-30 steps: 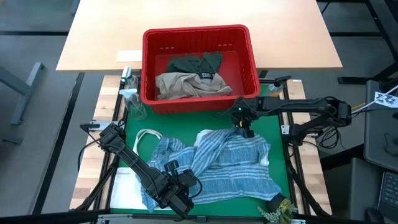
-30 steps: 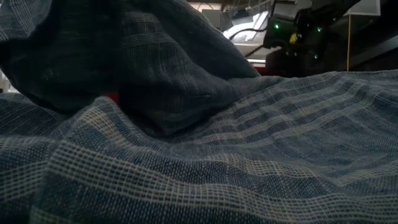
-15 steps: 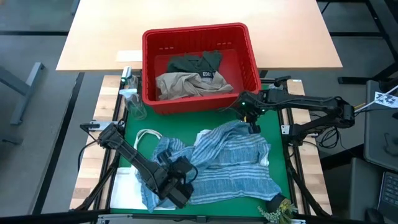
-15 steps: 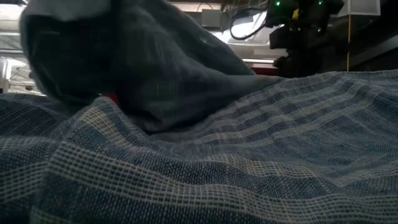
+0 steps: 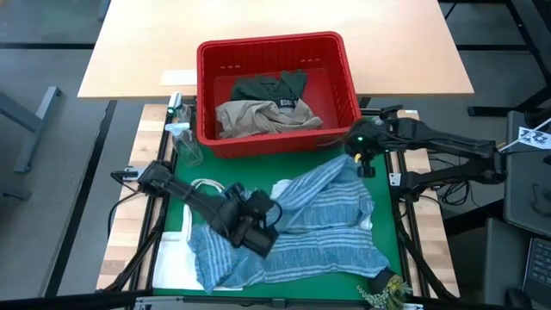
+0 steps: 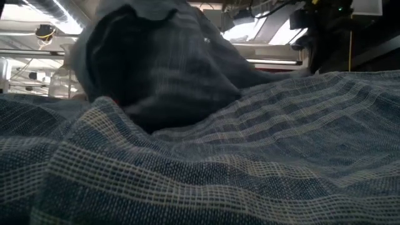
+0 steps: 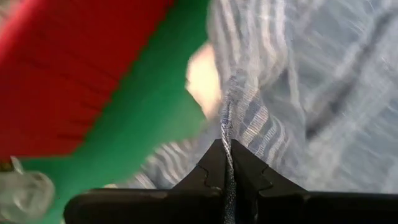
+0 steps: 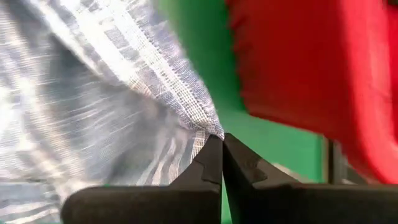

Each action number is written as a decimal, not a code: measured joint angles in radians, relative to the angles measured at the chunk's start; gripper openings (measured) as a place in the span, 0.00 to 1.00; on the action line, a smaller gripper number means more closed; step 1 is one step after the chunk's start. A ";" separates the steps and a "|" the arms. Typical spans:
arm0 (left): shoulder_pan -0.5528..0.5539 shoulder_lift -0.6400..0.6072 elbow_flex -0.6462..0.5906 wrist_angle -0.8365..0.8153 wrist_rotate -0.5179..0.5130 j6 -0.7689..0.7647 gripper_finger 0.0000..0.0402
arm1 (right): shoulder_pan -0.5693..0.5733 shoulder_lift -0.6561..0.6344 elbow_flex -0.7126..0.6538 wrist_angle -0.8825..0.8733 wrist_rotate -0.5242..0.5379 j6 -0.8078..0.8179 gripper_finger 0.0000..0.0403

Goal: Fold Laundry from Bin
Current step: Fold the blue checkered polo shirt

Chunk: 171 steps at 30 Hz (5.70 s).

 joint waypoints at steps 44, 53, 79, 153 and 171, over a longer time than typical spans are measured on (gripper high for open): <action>0.398 -0.074 -0.001 0.000 0.011 0.624 0.00 | 0.000 -0.160 -0.036 -0.183 0.284 0.163 0.01; 0.266 -0.073 -0.001 0.000 0.040 0.623 0.00 | 0.000 -0.276 -0.036 -0.219 0.008 0.300 0.01; -0.065 -0.051 -0.001 0.044 0.043 0.300 0.00 | 0.000 -0.648 -0.036 -0.288 -0.514 0.698 0.00; -0.212 0.038 -0.001 0.154 0.120 0.222 0.00 | 1.279 -0.277 -0.279 0.222 -0.157 1.486 0.00; -0.217 0.053 0.000 0.181 0.214 0.222 0.07 | 1.395 0.056 -0.279 0.224 -0.172 1.524 0.00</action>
